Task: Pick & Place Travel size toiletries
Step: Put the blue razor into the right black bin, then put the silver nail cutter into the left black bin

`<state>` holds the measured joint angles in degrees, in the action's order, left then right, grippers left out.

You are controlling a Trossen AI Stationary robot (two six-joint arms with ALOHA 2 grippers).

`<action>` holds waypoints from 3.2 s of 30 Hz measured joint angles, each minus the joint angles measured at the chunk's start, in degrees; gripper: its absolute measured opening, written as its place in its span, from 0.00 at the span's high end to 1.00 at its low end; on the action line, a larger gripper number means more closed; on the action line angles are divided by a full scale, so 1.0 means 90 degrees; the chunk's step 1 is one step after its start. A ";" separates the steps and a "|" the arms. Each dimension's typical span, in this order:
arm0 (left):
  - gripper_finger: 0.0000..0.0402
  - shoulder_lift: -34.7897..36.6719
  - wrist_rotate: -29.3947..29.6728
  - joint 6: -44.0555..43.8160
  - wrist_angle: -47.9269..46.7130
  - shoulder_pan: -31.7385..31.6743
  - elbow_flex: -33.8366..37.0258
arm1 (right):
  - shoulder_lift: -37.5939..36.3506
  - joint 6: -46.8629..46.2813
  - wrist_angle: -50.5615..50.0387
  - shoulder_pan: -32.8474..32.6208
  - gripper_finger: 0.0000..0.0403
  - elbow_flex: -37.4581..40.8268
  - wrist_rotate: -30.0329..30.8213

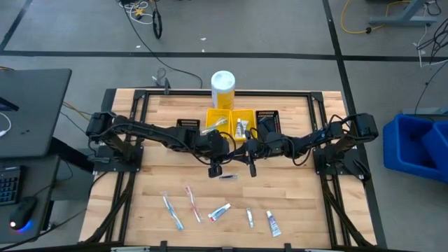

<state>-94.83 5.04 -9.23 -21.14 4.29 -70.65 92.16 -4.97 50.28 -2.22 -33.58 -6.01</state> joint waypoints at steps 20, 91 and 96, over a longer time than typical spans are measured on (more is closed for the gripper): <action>0.79 0.0000 0.0079 -0.0067 0.0011 0.0000 0.0000 | 0.0000 0.0005 -0.0222 0.0005 0.88 -0.0002 -0.0005; 0.75 0.4816 0.1804 -0.0998 0.1673 0.0005 0.4444 | -0.2064 -0.1356 -0.2714 0.1525 0.58 0.1931 0.4764; 0.75 0.4816 0.1804 -0.1001 0.1672 0.0005 0.4444 | -0.2559 -0.1251 -0.2678 0.1486 0.51 0.1931 0.4544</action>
<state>-51.48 21.28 -18.24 -6.09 4.34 -30.65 69.13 -16.23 26.18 11.16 -16.21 34.89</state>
